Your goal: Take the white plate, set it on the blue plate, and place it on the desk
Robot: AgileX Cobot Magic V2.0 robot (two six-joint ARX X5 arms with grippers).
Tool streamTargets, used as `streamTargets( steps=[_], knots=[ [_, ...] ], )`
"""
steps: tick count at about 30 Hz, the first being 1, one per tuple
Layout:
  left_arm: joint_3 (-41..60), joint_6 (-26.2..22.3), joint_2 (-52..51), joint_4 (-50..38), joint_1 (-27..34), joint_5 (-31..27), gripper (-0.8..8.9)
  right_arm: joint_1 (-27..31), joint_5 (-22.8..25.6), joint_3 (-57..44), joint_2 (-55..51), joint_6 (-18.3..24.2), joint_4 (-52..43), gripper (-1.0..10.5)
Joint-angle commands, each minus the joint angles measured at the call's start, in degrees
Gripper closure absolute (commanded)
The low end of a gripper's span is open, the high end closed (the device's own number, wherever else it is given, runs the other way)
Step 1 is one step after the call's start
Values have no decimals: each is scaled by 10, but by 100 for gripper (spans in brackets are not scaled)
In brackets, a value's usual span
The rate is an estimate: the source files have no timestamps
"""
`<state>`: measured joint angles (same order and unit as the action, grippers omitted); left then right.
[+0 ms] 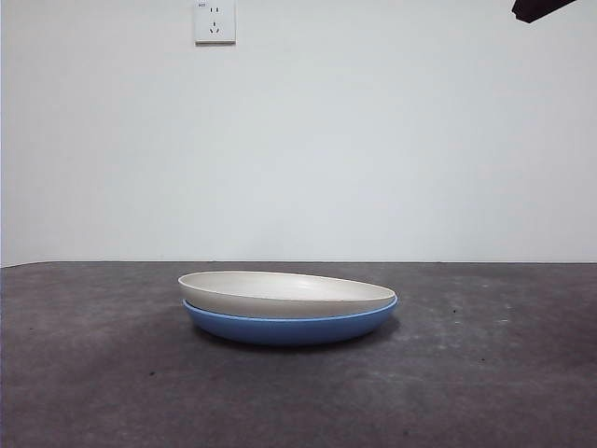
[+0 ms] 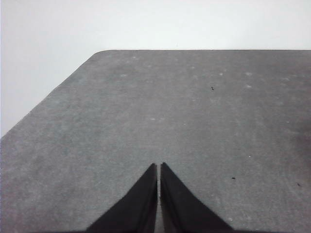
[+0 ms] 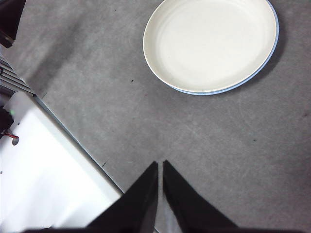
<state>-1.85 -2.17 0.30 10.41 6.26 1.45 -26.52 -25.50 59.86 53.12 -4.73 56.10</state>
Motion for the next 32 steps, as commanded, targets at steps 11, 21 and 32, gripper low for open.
streamTargets(
  steps=[11,21,32],
  knots=[
    [12,3,-1,3,2,0,803,90,33,-30,-78,53,-187,936],
    [12,3,-1,3,2,0,803,240,77,-243,-257,71,-409,936],
    [12,3,-1,3,2,0,803,282,107,-480,-435,71,-599,936]
  ],
)
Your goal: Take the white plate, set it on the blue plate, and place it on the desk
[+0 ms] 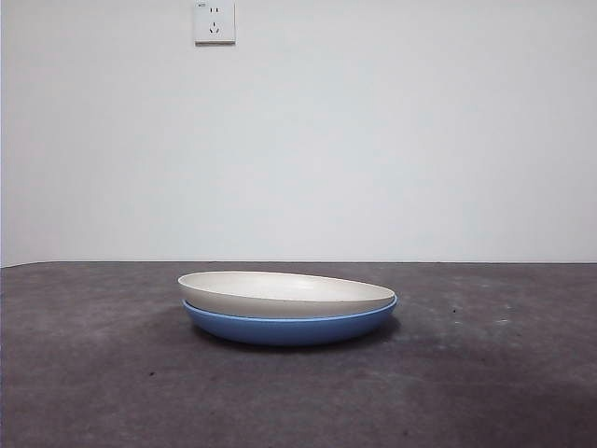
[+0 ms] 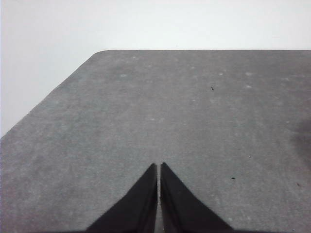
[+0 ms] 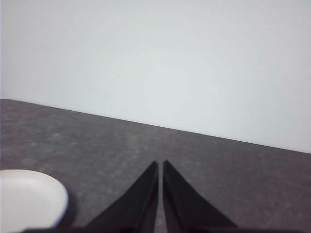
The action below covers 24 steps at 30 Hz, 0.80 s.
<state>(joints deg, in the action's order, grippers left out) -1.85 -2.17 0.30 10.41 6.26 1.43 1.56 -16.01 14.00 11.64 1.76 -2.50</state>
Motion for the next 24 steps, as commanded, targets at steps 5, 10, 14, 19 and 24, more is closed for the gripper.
streamTargets(
  steps=[5,10,14,19,24],
  knots=[
    [12,3,-1,3,2,0,803,1,42,-76,-73,1,-13,936],
    [12,3,-1,3,2,0,803,1,45,-113,-107,-5,-13,936],
    [12,3,-1,3,2,0,803,1,52,-134,-114,-18,4,936],
    [12,3,-1,3,2,0,803,1,61,-134,-114,-20,58,935],
    [12,3,-1,3,2,0,803,1,62,-134,-114,-26,123,935]
  ],
)
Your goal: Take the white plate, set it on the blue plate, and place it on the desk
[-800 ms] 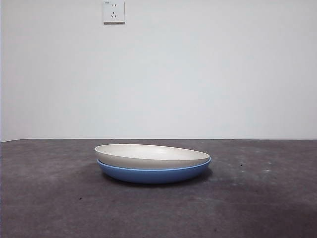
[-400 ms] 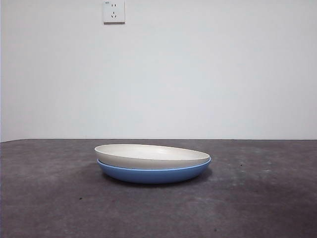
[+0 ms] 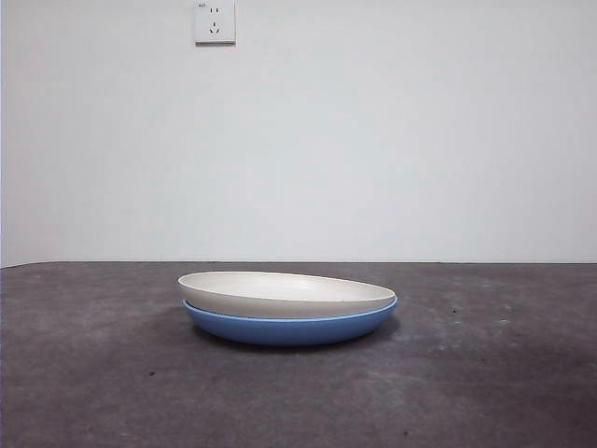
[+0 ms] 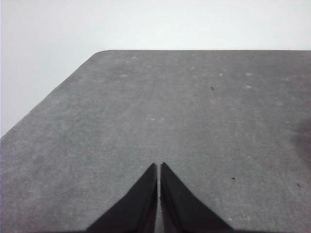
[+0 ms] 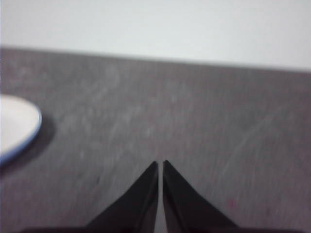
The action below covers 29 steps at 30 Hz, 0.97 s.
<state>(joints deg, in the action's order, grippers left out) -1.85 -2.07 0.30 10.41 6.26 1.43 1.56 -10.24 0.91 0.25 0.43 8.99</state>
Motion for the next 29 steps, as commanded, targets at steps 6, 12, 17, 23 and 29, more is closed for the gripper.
streamTargets(
  steps=[6,12,17,23,29],
  knots=[
    [12,2,-1,3,2,0,803,1,2,-3,0,-21,0,936],
    [12,2,-1,3,2,0,803,1,2,-3,0,-21,0,935],
    [12,2,-1,3,2,0,803,1,2,-3,0,-21,0,936],
    [12,2,-1,3,2,0,803,1,2,-3,0,-21,0,936],
    [12,2,-1,3,2,0,803,1,2,-3,0,-21,0,935]
  ],
)
